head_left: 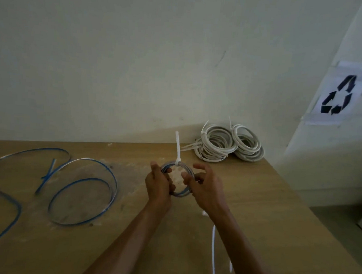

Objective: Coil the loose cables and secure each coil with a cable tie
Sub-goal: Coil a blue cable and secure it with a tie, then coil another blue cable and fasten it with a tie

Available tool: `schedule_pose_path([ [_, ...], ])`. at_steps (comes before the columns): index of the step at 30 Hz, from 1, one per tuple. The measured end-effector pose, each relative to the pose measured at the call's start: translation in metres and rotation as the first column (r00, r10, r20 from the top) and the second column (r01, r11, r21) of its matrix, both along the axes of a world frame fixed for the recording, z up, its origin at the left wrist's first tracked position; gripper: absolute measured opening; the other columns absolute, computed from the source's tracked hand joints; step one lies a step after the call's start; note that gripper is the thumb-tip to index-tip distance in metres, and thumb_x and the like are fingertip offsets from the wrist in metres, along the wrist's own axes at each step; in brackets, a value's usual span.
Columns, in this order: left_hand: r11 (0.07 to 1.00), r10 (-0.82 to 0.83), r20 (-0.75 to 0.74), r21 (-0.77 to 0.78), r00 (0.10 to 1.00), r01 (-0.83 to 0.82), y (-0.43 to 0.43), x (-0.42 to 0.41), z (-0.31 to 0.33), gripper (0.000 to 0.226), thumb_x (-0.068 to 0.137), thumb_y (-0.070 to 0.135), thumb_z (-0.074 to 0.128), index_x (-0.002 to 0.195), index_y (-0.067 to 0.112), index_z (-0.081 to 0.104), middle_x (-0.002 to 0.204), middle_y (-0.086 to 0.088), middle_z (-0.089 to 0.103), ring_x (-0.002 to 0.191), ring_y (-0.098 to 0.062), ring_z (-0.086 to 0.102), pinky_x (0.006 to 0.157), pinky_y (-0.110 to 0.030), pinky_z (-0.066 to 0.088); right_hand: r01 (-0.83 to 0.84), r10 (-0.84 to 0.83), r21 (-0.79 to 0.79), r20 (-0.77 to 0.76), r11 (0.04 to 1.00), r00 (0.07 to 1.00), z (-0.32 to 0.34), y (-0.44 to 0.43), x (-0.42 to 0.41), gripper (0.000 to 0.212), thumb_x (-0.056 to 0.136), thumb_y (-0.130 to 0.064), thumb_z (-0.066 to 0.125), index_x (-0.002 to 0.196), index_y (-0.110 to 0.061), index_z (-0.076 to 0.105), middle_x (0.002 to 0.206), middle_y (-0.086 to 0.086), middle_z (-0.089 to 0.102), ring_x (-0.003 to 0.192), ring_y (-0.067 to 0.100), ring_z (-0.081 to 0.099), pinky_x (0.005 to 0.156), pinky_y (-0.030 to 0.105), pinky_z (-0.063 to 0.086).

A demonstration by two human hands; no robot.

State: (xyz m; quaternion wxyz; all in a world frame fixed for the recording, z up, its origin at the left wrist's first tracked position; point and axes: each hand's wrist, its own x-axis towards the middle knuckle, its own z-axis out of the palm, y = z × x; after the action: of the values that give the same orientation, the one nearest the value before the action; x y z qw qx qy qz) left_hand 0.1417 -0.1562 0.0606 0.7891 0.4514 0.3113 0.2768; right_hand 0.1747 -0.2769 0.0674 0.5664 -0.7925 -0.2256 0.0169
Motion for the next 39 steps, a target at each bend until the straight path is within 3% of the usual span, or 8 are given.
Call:
schedule_pose_path([
  [5, 0.953, -0.151, 0.039, 0.271, 0.988, 0.135, -0.015, 0.039, -0.018, 0.051, 0.11, 0.04, 0.031, 0.1, 0.006, 0.068, 0.076, -0.006, 0.063, 0.065, -0.013, 0.06, 0.072, -0.032, 0.053, 0.271, -0.27, 0.216, -0.037, 0.938, 0.962, 0.006, -0.02, 0.063, 0.015, 0.087, -0.015, 0.079, 0.085, -0.011, 0.065, 0.073, 0.005, 0.074, 0.06, 0.012, 0.07, 0.054, 0.028, 0.057],
  [8, 0.399, -0.157, -0.226, 0.876, 0.961, 0.271, -0.006, 0.045, -0.049, 0.057, 0.106, 0.049, 0.031, 0.129, 0.009, 0.065, 0.123, -0.008, 0.066, 0.117, -0.021, 0.059, 0.106, -0.034, 0.039, 0.431, -0.41, 0.361, -0.136, 0.827, 0.902, 0.026, -0.036, 0.118, 0.016, 0.089, -0.01, 0.077, 0.082, -0.008, 0.063, 0.061, 0.001, 0.07, 0.048, 0.008, 0.06, 0.051, 0.03, 0.053],
  [13, -0.186, -0.034, -0.574, 0.808, 0.818, 0.559, -0.005, 0.042, -0.064, 0.089, 0.084, 0.068, 0.006, 0.15, 0.024, 0.046, 0.157, -0.001, 0.039, 0.148, -0.023, 0.028, 0.123, -0.047, 0.017, 0.606, -0.59, 0.177, -0.137, 0.776, 0.795, 0.049, -0.038, 0.178, 0.019, 0.085, -0.019, 0.081, 0.092, -0.004, 0.071, 0.063, 0.002, 0.069, 0.049, 0.01, 0.065, 0.056, 0.028, 0.059],
  [21, -0.287, 0.01, -0.709, 0.673, 0.705, 0.681, -0.006, 0.036, -0.058, 0.065, 0.104, 0.057, 0.028, 0.161, 0.027, 0.02, 0.17, -0.004, 0.008, 0.157, -0.025, 0.002, 0.126, -0.047, 0.001, 0.562, -0.474, -0.336, 0.311, 0.756, 0.824, 0.047, -0.034, 0.184, 0.026, 0.086, -0.03, 0.075, 0.078, -0.007, 0.067, 0.082, 0.015, 0.058, 0.084, 0.027, 0.054, 0.069, 0.034, 0.035],
  [24, -0.31, -0.009, -0.699, 0.682, 0.715, 0.662, -0.004, 0.026, -0.058, 0.072, 0.099, 0.064, 0.018, 0.161, 0.026, 0.022, 0.17, -0.004, 0.01, 0.157, -0.024, 0.004, 0.127, -0.045, 0.003, 0.585, -0.5, -0.274, 0.323, 0.763, 0.804, 0.046, -0.035, 0.165, 0.035, 0.089, -0.025, 0.073, 0.117, -0.004, 0.066, 0.119, 0.019, 0.06, 0.11, 0.036, 0.057, 0.088, 0.035, 0.04],
  [27, -0.275, -0.104, -0.652, 0.745, 0.752, 0.608, 0.002, 0.005, -0.052, 0.077, 0.093, 0.064, 0.017, 0.156, 0.025, 0.037, 0.166, -0.002, 0.026, 0.154, -0.021, 0.019, 0.126, -0.038, 0.015, 0.485, -0.371, -0.199, 0.423, 0.852, 0.826, 0.041, -0.02, 0.129, 0.012, 0.09, -0.017, 0.069, 0.096, -0.008, 0.072, 0.088, 0.005, 0.069, 0.091, 0.025, 0.066, 0.07, 0.027, 0.036],
  [35, -0.346, 0.121, -0.23, 0.902, 0.966, 0.258, 0.078, -0.077, -0.046, 0.028, 0.094, 0.035, 0.051, 0.109, 0.021, 0.07, 0.105, -0.001, 0.068, 0.091, -0.026, 0.064, 0.073, -0.035, 0.048, -0.144, 0.235, -0.458, 0.148, 0.877, 0.961, 0.006, 0.081, 0.016, 0.027, 0.095, -0.039, 0.067, 0.09, -0.014, 0.076, 0.078, 0.001, 0.073, 0.074, 0.017, 0.068, 0.067, 0.029, 0.049],
  [39, -0.13, 0.464, -0.331, 0.892, 0.821, 0.433, 0.122, -0.121, -0.043, 0.042, 0.084, 0.058, 0.059, 0.105, 0.022, 0.064, 0.104, 0.0, 0.063, 0.095, -0.024, 0.059, 0.075, -0.038, 0.047, -0.308, 0.35, -0.493, -0.007, 0.814, 0.937, -0.008, 0.128, -0.022, 0.031, 0.099, -0.045, 0.059, 0.09, -0.018, 0.071, 0.082, 0.005, 0.077, 0.066, 0.018, 0.069, 0.075, 0.037, 0.06],
])
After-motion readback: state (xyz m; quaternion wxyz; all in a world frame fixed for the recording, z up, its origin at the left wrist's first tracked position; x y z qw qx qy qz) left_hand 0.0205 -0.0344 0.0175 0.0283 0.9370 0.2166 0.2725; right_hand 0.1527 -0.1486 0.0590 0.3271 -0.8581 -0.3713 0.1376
